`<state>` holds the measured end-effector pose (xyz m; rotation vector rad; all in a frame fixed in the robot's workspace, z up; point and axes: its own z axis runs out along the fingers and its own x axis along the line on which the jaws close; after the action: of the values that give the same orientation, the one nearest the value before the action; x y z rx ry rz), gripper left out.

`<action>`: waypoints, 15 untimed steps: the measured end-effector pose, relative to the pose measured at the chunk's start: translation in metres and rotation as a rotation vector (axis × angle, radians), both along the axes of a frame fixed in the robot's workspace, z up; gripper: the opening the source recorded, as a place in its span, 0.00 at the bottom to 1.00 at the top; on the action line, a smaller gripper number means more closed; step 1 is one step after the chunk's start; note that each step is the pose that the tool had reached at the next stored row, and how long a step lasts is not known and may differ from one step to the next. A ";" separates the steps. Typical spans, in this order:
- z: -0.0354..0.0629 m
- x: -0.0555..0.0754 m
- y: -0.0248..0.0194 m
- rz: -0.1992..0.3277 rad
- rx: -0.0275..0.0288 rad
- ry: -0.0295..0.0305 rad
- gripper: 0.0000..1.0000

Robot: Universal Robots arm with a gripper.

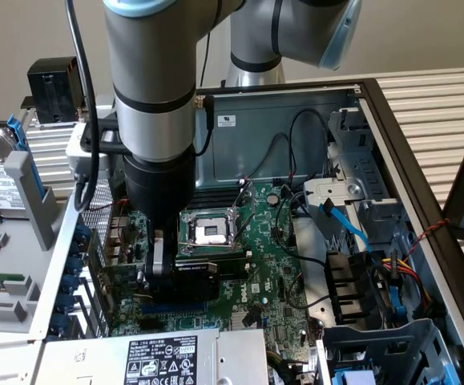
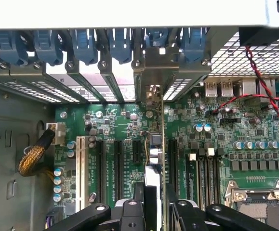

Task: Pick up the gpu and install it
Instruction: 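Insert the gpu into the slot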

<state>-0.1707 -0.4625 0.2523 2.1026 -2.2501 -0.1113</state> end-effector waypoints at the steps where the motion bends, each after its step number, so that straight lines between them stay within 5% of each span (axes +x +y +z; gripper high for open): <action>1: -0.0002 0.000 0.0000 0.000 -0.0001 -0.0001 0.27; 15: -0.0010 0.000 0.0000 0.002 0.0000 -0.0002 0.27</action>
<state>-0.1709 -0.4625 0.2512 2.1051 -2.2478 -0.1110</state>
